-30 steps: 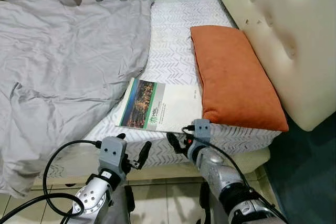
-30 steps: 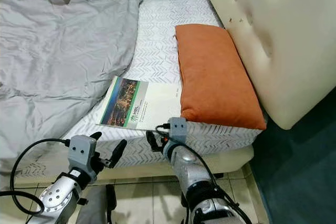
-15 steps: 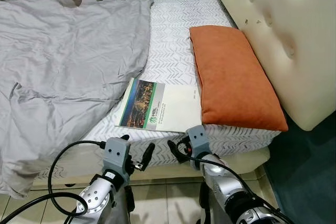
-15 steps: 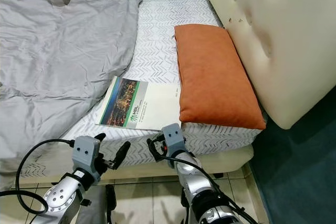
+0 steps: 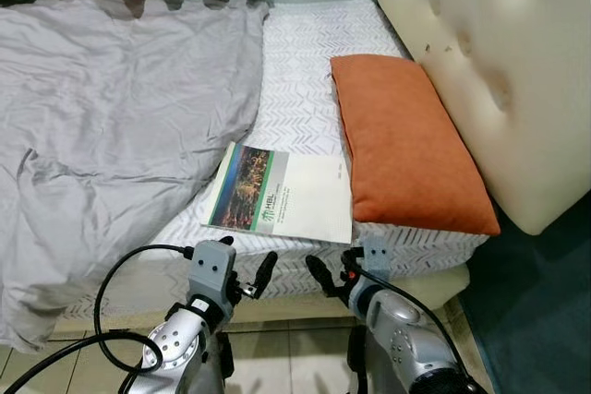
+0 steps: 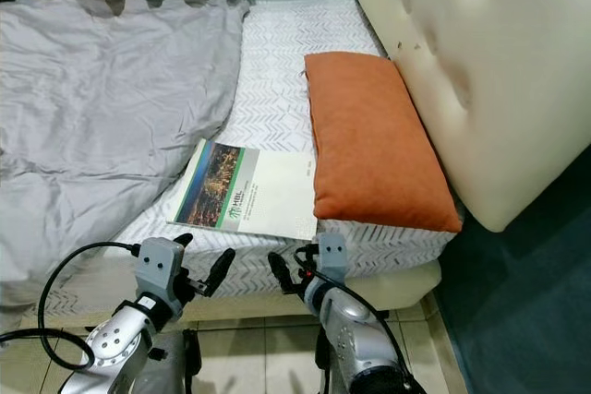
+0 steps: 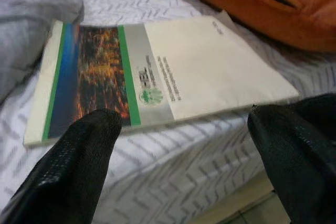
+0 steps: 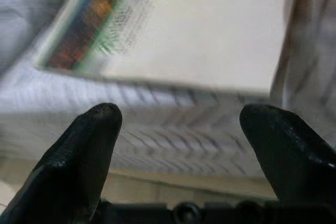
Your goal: Clean up the room
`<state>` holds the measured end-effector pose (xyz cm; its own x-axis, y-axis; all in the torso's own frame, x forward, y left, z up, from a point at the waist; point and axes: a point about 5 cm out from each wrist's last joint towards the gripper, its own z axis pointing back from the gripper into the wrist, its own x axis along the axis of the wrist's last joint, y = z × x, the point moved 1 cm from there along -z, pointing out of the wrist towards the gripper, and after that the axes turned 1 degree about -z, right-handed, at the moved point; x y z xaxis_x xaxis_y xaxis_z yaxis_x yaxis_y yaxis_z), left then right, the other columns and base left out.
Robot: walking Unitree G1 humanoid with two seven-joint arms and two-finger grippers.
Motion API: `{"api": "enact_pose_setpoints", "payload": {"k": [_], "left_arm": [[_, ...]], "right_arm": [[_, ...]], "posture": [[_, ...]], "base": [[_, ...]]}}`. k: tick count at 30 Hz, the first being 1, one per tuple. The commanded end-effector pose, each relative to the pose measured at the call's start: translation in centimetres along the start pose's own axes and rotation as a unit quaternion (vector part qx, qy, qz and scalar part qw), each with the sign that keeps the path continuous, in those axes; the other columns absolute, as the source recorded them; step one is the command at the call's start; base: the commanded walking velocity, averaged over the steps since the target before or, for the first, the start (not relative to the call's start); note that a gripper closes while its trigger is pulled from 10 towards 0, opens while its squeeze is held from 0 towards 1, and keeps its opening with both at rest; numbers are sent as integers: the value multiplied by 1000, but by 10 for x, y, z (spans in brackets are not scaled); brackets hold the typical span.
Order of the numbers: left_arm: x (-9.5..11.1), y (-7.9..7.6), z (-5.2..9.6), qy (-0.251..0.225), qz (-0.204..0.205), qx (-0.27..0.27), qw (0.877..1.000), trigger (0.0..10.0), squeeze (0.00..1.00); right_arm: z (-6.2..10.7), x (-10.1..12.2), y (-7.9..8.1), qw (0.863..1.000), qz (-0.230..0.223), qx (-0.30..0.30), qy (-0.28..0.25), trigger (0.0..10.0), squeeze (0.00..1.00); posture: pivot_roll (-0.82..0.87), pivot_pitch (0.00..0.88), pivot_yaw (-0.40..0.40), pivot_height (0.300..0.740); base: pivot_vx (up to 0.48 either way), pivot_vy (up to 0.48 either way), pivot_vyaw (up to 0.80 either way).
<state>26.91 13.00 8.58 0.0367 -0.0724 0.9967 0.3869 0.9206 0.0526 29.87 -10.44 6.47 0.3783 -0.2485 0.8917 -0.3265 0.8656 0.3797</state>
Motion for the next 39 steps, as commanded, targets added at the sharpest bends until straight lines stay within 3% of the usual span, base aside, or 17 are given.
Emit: {"api": "enact_pose_setpoints", "payload": {"k": [1,2,4,6,9,11,15,17,26,31,39], "left_arm": [[1,9,3,-1,-13,19,1000,10000,0],[1,9,3,-1,-13,19,1000,10000,0],[4,11,10,-3,-21,25,999,10000,0],[3,11,12,2,-23,27,999,10000,0],[0,11,7,3,-11,32,999,10000,0],[-2,18,-8,4,14,58,998,10000,0],[-3,23,-22,6,37,76,996,10000,0],[-3,23,-26,9,35,76,996,10000,0],[-7,28,-31,6,50,59,997,10000,0],[-11,20,-27,8,49,50,998,10000,0],[-13,15,-23,2,52,44,998,10000,0]], "right_arm": [[23,16,6,999,14,32,-14,10000,0],[23,16,6,999,14,32,-14,10000,0],[57,11,-1,999,25,34,11,10000,0],[66,7,-5,999,29,29,17,10000,0],[77,-4,-28,998,62,-16,15,10000,0],[72,-1,-46,993,96,-72,-9,10000,0],[65,10,-59,984,114,-131,-29,10000,0],[62,17,-59,985,92,-142,-41,10000,0],[59,11,-53,983,109,-134,-53,10000,0],[57,6,-51,983,119,-132,-39,10000,0],[52,1,-56,983,123,-134,-23,10000,0]], "posture": [[-23,53,-41,584],[-23,53,-41,584],[-48,25,-39,584],[-52,20,-38,584],[-76,0,-12,584],[-99,0,9,584],[-116,0,21,584],[-120,0,24,584],[-144,0,35,584],[-142,0,41,584],[-124,0,36,584]], "base": [[0,0,0],[0,0,0],[0,0,0],[0,0,0],[0,0,0],[0,0,0],[0,0,0],[0,0,0],[0,291,242],[0,480,508],[0,0,0]]}}
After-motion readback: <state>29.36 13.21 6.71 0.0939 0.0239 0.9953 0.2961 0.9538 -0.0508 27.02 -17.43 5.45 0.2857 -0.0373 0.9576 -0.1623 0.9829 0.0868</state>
